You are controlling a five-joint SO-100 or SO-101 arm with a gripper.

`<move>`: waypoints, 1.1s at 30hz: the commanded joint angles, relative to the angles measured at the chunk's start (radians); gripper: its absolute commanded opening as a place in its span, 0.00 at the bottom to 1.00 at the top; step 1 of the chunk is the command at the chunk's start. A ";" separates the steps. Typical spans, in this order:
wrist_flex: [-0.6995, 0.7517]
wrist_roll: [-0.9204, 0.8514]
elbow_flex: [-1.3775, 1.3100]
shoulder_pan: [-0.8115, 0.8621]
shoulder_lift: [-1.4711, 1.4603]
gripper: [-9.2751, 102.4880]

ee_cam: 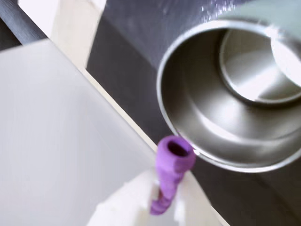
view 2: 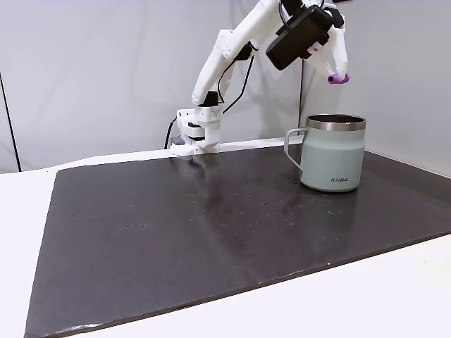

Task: Grasp a pengrip and put it in the cup.

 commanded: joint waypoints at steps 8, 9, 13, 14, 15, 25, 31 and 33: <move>-0.020 -0.040 -0.075 -0.034 0.020 0.14; -0.014 -0.046 -0.075 -0.029 0.025 0.17; 0.014 -0.055 -0.075 -0.017 0.032 0.31; 0.020 -0.055 -0.077 -0.014 0.034 0.33; 0.025 -0.055 -0.077 -0.011 0.035 0.34; 0.086 -0.061 -0.218 0.032 -0.026 0.34; 0.098 -0.067 -0.250 0.044 -0.043 0.34; 0.100 -0.067 -0.252 0.046 -0.043 0.34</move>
